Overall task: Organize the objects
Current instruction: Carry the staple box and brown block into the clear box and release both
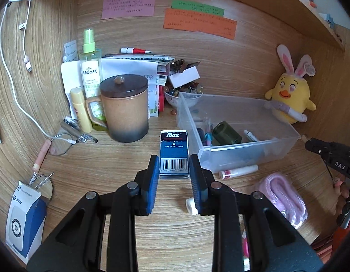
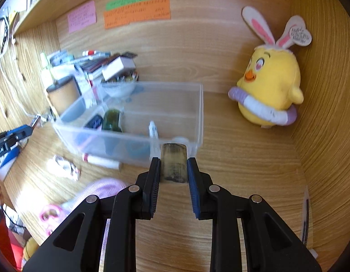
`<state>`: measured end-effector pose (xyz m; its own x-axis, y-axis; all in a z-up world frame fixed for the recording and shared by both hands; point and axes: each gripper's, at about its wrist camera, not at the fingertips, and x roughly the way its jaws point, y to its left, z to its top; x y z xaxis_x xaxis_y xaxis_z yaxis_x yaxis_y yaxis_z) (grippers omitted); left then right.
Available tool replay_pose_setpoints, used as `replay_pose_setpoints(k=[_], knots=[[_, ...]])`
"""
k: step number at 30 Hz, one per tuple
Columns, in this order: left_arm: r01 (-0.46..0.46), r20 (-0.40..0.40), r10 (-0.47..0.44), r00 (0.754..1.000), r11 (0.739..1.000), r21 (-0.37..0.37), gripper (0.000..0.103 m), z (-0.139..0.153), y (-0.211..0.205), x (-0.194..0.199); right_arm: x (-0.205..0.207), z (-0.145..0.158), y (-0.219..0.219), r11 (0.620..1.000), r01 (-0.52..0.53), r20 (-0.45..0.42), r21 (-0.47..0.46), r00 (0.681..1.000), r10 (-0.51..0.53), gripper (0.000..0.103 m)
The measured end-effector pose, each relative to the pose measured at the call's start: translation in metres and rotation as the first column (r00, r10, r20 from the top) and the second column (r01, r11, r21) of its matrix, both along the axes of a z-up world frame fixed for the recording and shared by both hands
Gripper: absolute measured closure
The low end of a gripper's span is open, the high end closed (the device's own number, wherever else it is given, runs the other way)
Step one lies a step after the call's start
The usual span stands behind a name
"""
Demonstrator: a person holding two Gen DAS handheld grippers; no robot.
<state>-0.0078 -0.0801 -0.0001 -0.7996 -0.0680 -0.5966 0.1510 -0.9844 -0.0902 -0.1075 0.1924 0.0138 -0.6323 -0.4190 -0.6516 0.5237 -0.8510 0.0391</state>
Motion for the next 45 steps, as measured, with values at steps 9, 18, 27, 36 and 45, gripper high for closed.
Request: replay_pose_setpoints(k=[9,18,27,36,45], knots=[[0.068,-0.020,-0.068,0.997,0.998,-0.007,0.076,0.014,0.019,-0.027,-0.013,0.025,-0.015,0.999,0.008,-0.053,-0.054,0.999,-0.011,0.081],[0.122,0.012,-0.122,0.992,0.992,0.022,0.076,0.015,0.027,-0.062,-0.034,0.026,-0.037,0.998,0.000,-0.036,-0.061,0.999,-0.002,0.081],[0.186,0.097,-0.188,0.977,0.982,0.031,0.076,-0.004,0.040,-0.093,-0.057,-0.002,-0.059,1.000,-0.010,0.038,0.003,0.999,0.010,0.081],[0.217,0.150,-0.218,0.964,0.976,0.025,0.076,-0.020,0.049,-0.109,-0.079,-0.027,-0.067,1.000,-0.029,0.141,0.007,0.990,0.028,0.081],[0.204,0.154,-0.204,0.967,0.979,0.017,0.075,-0.021,0.052,-0.108,-0.073,-0.023,-0.072,0.998,-0.046,0.118,0.044,0.992,0.040,0.081]])
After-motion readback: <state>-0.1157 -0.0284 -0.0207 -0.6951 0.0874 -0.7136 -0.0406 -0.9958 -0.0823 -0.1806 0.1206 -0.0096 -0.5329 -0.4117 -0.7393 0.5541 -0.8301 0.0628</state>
